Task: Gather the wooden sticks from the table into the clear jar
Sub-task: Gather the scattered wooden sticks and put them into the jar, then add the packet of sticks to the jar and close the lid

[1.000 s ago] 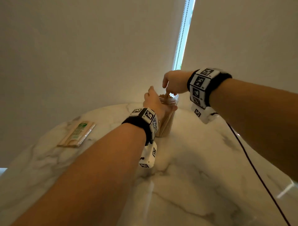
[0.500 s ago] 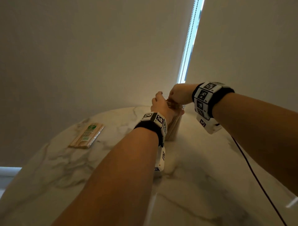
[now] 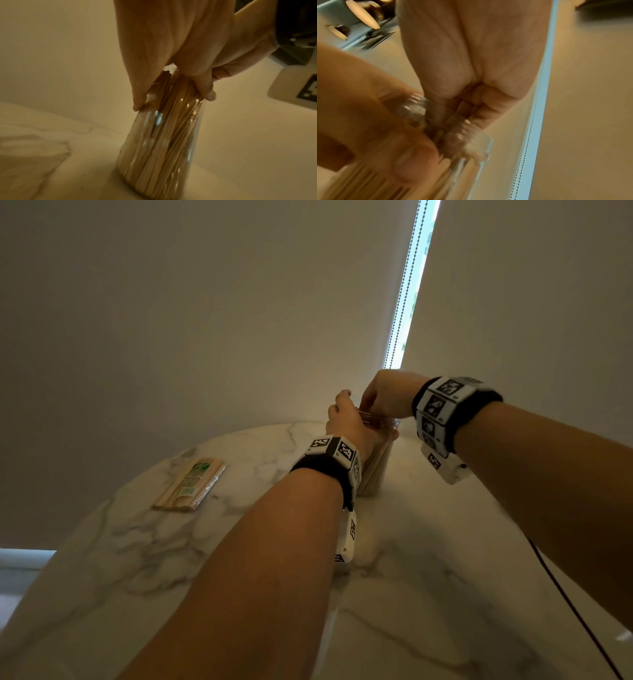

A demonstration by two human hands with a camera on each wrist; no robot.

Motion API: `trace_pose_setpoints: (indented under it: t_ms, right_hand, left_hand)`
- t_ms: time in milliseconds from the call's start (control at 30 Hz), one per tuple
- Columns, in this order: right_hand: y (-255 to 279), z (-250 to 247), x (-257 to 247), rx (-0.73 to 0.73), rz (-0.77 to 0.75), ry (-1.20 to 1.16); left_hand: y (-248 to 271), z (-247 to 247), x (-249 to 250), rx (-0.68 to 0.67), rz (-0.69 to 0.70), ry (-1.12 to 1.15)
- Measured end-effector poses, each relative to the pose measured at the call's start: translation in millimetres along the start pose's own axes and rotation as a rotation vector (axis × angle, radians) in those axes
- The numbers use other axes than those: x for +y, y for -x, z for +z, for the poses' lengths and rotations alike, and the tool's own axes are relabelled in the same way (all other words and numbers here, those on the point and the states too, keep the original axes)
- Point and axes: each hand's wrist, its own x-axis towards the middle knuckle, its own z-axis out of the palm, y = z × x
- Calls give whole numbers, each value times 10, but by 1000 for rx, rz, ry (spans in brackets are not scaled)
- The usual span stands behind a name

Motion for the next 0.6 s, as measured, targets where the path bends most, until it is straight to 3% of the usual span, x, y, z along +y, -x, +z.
trace_pose_setpoints:
  t_ms: [133,233,300,400,500,600]
  right_hand:
    - [0,58,-32,55,-28,-30]
    - [69,92,-2,176,-60,-81]
    - [129,131,36,231,-79,-87]
    - [210,193,77,271,-89,-135]
    - [305,237,58,306,-113,-167]
    - [424,264,34,337,-122,-203]
  left_hand:
    - [8,-44,92,-45,-49,23]
    - [44,-203,152,-130,-135,7]
    - [81,-438,109,-170,-121,-158]
    - [146,-1015,-128,-126,-132,-566]
    - [206,-1612,-560,-72,-267,-836]
    - [420,-1981,-952,-126,-400,-1039]
